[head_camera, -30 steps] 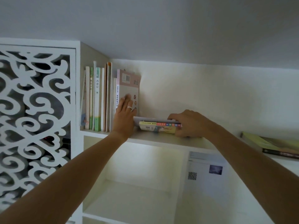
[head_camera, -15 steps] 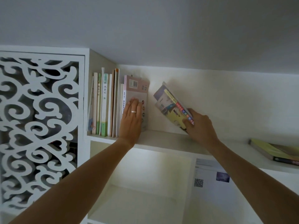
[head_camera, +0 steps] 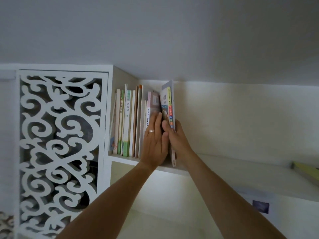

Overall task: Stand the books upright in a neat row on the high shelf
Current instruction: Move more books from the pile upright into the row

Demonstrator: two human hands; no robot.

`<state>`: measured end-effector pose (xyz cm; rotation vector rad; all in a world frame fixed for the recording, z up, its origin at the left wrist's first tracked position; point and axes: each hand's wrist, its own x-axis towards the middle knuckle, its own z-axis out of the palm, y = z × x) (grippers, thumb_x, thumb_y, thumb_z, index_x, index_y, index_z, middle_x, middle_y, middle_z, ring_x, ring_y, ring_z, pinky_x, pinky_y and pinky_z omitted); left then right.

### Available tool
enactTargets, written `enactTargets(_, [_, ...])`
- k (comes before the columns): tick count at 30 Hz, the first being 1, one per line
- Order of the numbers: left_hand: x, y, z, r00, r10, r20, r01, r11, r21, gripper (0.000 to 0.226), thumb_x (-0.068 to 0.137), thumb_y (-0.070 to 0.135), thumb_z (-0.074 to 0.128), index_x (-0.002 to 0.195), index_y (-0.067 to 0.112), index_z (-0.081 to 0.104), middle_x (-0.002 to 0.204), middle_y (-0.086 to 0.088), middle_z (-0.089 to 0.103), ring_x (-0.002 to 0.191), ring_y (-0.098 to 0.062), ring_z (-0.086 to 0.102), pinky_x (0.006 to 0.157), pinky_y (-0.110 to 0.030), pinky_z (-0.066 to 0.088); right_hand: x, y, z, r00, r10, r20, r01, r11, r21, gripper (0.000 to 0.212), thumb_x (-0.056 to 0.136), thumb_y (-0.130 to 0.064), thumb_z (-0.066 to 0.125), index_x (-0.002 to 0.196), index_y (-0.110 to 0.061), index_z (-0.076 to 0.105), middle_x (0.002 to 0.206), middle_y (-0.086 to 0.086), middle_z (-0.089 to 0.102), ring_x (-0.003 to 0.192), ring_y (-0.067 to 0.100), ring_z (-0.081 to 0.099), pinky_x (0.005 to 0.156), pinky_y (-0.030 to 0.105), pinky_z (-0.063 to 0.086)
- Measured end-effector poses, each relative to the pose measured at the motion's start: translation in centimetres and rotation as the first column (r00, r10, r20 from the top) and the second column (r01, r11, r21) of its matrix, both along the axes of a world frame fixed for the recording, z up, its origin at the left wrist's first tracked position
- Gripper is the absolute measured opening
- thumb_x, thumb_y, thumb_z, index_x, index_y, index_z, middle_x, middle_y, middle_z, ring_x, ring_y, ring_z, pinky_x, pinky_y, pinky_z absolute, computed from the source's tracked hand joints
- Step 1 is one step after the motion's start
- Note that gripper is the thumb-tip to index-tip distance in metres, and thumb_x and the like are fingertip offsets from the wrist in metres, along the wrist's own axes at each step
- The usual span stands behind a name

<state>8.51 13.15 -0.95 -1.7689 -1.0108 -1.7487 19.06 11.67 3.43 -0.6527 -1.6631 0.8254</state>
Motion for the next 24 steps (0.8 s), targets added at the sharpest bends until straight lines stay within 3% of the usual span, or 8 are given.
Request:
enactTargets(3, [0.1,0.5,0.2,0.998,0.048,-0.039,-0.05,0.998,-0.031,0.075,0.107,0.055,0.025,0.162,0.004,0.016,0.17,-0.012,0.019,0.158,-0.017,0.014,0.128,-0.034,0.018,2.4,1.4,-0.4,0.922,0.386,-0.001,-0.383,0.915,-0.124,0.063,0.098,-0.068,0.041,0.153,-0.037,0.04,0.149,-0.003,0.053,0.139,0.017,0.05,0.114,0.04,0.043])
enactTargets(5, [0.1,0.8,0.3,0.999,0.034,-0.021,-0.035,0.997,-0.068,0.081,0.104,0.054,0.035,0.162,0.004,0.01,0.17,-0.012,0.015,0.158,-0.018,0.013,0.128,-0.037,0.022,4.1,1.7,-0.7,0.926,0.314,0.208,-0.287,0.946,-0.149,0.065,0.096,-0.073,0.036,0.155,-0.046,0.031,0.153,-0.013,0.046,0.143,0.012,0.043,0.117,0.037,0.038])
enactTargets(8, [-0.1,0.9,0.2,1.0,-0.015,-0.006,0.014,0.997,-0.082,0.083,0.101,0.043,0.045,0.163,0.005,0.004,0.171,-0.009,0.009,0.157,-0.022,0.016,0.124,-0.045,0.031,5.8,2.2,-1.0,0.824,0.099,0.557,-0.023,0.99,-0.141,0.066,0.087,-0.088,0.027,0.149,-0.066,0.021,0.154,-0.014,0.041,0.138,0.017,0.044,0.117,0.044,0.038])
enactTargets(11, [-0.1,0.6,0.2,0.999,-0.035,-0.009,0.034,0.997,-0.065,0.085,0.099,0.037,0.051,0.163,0.006,0.003,0.168,-0.01,0.008,0.155,-0.026,0.021,0.12,-0.052,0.036,6.1,2.8,-1.3,0.808,0.156,0.569,-0.067,0.982,-0.174,0.072,0.086,-0.088,0.034,0.151,-0.063,0.019,0.161,-0.021,0.033,0.145,0.01,0.037,0.122,0.045,0.031])
enactTargets(16, [-2.1,-0.1,1.0,0.989,0.123,-0.085,-0.109,0.983,0.15,0.082,0.097,0.03,0.063,0.157,-0.007,0.022,0.165,-0.013,0.018,0.154,-0.019,0.018,0.126,-0.036,0.023,6.2,2.4,-1.9,0.737,0.216,0.641,-0.107,0.973,-0.205,0.092,0.086,-0.066,0.068,0.154,-0.06,0.007,0.148,-0.008,0.05,0.134,0.01,0.051,0.12,0.044,0.035])
enactTargets(18, [-2.6,-0.5,1.6,0.951,0.255,-0.177,-0.206,0.945,0.255,0.072,0.099,0.029,0.058,0.156,-0.005,0.029,0.163,-0.018,0.021,0.154,-0.029,0.023,0.126,-0.043,0.025,6.0,1.9,-2.4,0.737,0.193,0.647,-0.106,0.98,-0.17,0.096,0.088,-0.051,0.073,0.155,-0.059,0.004,0.143,-0.003,0.056,0.132,0.012,0.054,0.119,0.042,0.037])
enactTargets(20, [-3.1,-0.9,2.2,0.877,0.34,-0.338,-0.231,0.917,0.325,0.056,0.101,0.024,0.054,0.152,0.004,0.041,0.16,-0.019,0.032,0.151,-0.036,0.029,0.123,-0.054,0.028,5.0,1.1,-2.7,0.742,0.143,0.655,-0.096,0.99,-0.108,0.098,0.087,-0.053,0.072,0.155,-0.058,0.002,0.147,0.001,0.056,0.134,0.014,0.054,0.117,0.042,0.039])
enactTargets(24, [-4.8,-1.6,2.5,0.72,0.398,-0.569,-0.263,0.914,0.308,0.03,0.097,0.029,0.052,0.101,0.017,0.079,0.114,-0.007,0.076,0.133,-0.028,0.056,0.123,-0.056,0.024,2.0,0.6,-2.8,0.715,-0.037,0.699,0.004,0.999,0.049,0.1,0.079,-0.072,0.065,0.152,-0.043,0.002,0.124,0.0,0.071,0.11,0.02,0.069,0.098,0.043,0.055])
